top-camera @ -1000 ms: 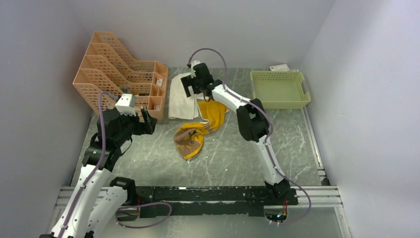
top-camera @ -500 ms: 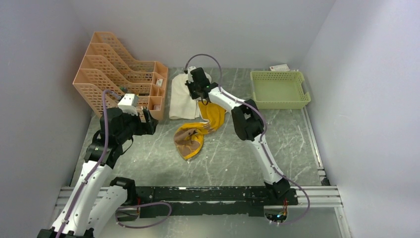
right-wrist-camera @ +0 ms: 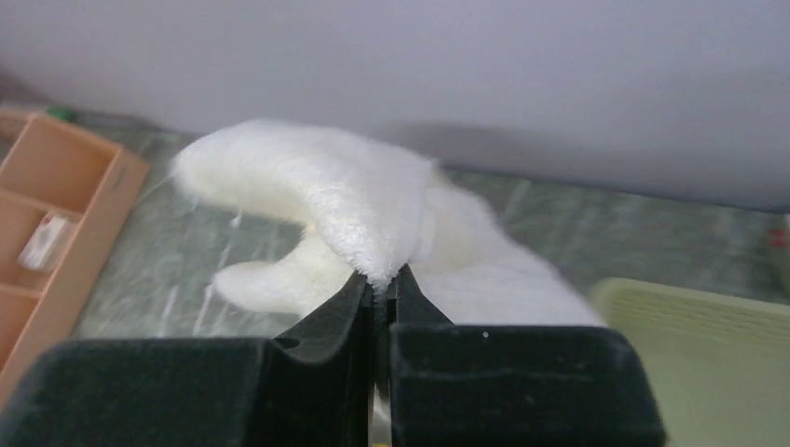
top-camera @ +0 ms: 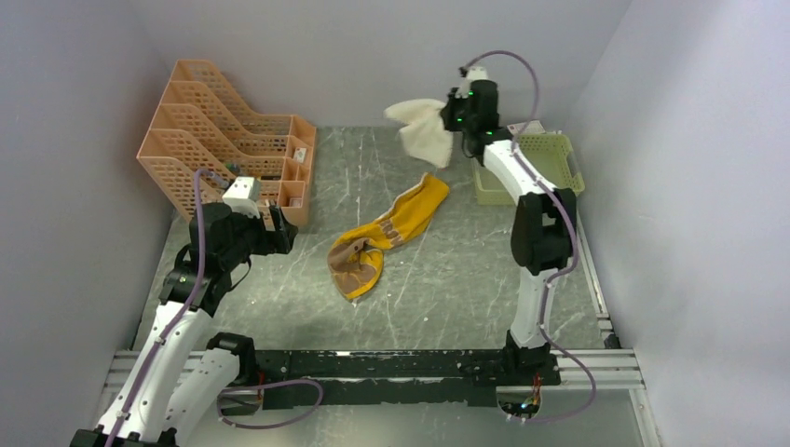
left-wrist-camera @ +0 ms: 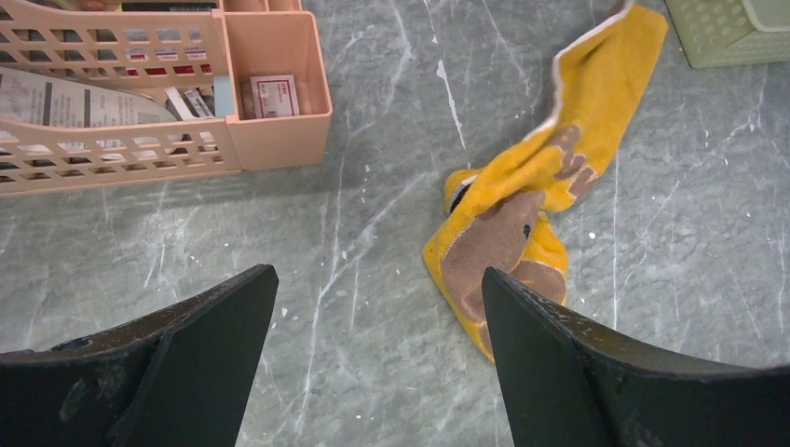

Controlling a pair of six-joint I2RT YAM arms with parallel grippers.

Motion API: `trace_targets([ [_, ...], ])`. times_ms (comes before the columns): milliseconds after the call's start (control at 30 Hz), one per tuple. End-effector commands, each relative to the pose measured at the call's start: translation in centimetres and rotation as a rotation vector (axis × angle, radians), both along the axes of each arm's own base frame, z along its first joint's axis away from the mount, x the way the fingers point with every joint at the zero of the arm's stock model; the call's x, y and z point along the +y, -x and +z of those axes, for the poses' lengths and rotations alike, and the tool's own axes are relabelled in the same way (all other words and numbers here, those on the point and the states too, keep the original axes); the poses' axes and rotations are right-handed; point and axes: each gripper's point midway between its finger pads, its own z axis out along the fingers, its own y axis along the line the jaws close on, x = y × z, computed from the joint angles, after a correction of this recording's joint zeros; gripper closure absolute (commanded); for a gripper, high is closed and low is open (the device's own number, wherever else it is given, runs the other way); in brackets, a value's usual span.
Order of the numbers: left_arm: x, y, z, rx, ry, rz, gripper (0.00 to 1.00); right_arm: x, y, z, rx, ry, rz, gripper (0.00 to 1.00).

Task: Roll the towels
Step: Move the towel to the corner of the board.

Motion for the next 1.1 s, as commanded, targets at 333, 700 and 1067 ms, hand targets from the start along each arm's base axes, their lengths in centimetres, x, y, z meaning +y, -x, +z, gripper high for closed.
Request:
trace_targets([
  [333,-0.5,0.2,-0.4,0.015,0.011,-0.025,0.06,-0.5,1.0,-2.2,0.083,-0.079,0.063,0.37],
  [700,-0.7,0.1,-0.7,0.028,0.012,-0.034,0.06,4.9,13.8,-3.1,0.104,0.140,0.058,0.05],
  [1067,-0.9,0.1,-1.1,0.041,0.015,-0.048,0.06,5.9,23.0,-11.1,0.302,0.189,0.139,0.09],
])
